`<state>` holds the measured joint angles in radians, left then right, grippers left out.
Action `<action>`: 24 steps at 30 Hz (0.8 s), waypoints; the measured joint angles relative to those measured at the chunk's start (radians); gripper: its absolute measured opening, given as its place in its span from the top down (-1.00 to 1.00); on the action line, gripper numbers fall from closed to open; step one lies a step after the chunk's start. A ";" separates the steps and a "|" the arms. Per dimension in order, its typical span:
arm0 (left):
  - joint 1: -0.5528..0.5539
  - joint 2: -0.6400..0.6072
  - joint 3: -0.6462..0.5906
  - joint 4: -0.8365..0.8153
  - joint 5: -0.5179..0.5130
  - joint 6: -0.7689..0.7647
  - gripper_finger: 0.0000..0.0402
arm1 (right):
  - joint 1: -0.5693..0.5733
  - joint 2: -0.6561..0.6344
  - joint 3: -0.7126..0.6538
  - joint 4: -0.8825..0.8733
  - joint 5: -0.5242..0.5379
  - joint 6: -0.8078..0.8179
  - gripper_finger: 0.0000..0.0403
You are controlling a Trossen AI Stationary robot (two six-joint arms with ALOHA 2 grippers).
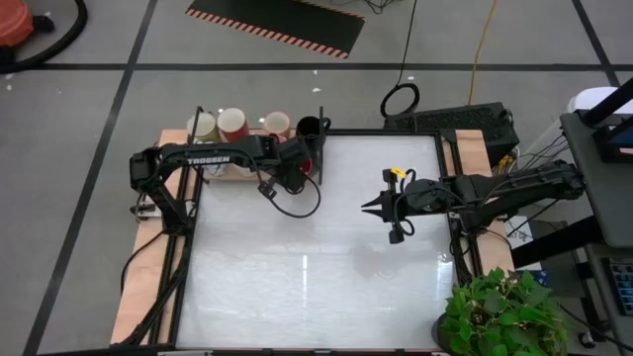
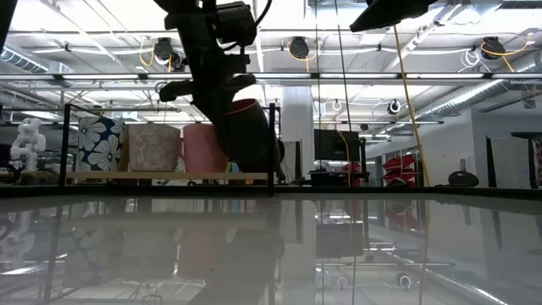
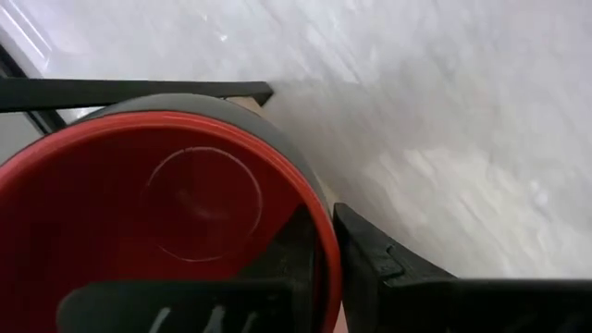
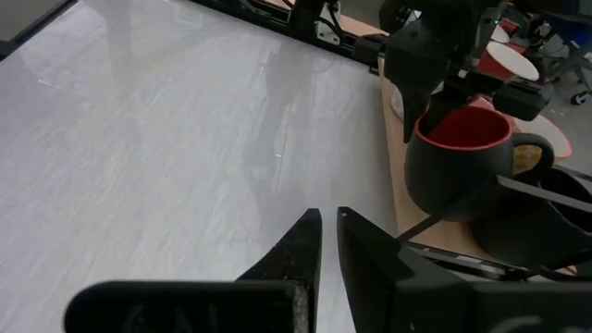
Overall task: Place coffee mugs
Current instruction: Put the orange mug on the shelf
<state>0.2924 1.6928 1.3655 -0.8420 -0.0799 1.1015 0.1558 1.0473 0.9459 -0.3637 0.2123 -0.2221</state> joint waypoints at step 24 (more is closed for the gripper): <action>-0.005 0.004 0.000 0.059 -0.053 0.013 0.71 | 0.000 0.000 0.000 0.000 0.000 0.000 0.84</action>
<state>0.2873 1.6970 1.3655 -0.7828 -0.1326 1.1146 0.1562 1.0473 0.9461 -0.3637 0.2120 -0.2218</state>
